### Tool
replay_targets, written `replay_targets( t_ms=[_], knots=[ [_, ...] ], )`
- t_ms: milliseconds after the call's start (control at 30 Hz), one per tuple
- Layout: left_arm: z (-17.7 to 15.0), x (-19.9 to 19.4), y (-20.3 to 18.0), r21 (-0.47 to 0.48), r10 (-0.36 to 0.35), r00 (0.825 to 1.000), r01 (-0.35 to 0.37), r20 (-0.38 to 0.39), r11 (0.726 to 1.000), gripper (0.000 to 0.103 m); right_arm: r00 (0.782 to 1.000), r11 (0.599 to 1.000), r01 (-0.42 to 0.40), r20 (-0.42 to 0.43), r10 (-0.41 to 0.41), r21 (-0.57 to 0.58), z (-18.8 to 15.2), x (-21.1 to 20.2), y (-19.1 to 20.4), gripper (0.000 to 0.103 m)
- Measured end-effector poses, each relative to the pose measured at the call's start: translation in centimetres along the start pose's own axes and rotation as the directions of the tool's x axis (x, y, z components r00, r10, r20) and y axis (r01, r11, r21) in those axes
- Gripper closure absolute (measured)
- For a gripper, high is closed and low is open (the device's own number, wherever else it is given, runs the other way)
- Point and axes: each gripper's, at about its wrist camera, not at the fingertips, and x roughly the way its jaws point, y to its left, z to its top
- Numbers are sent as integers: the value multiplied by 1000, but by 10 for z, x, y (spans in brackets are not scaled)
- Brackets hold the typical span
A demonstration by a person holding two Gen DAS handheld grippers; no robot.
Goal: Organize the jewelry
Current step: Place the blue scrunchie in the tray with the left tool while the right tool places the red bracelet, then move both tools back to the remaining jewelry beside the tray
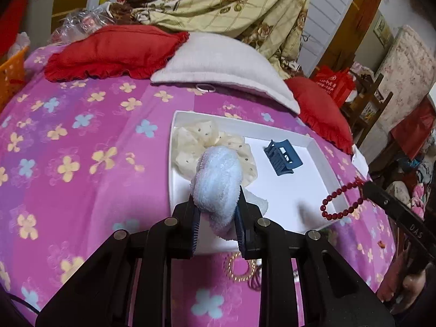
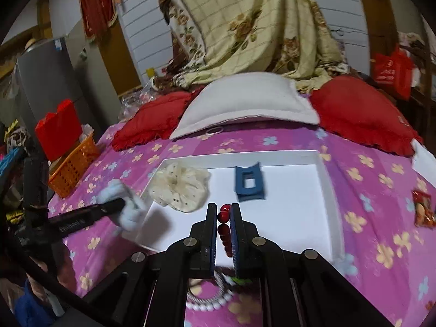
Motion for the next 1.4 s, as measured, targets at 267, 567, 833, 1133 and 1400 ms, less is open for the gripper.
replay_targets(
  t_ms=[267,567,833,1133,1400],
  knots=[
    [-6,42,1,32,50,996,-48,-77,998,79,995,1000,4,-98,-3,8,8,62,15,94],
    [-3,33,-1,22,9,997,-7,-70,1000,58,979,993,55,-200,-33,106,3,97,-9,92],
    [-5,-6,7,-28,-39,999,39,4,999,47,985,988,48,-169,-23,144,-12,44,-28,76],
    [-31,-39,22,-27,38,999,-37,35,999,47,965,984,-144,-206,163,104,-71,12,4,73],
    [-42,-47,65,-111,102,994,-98,31,989,47,929,962,-268,-278,243,-55,-83,52,84,73]
  ],
)
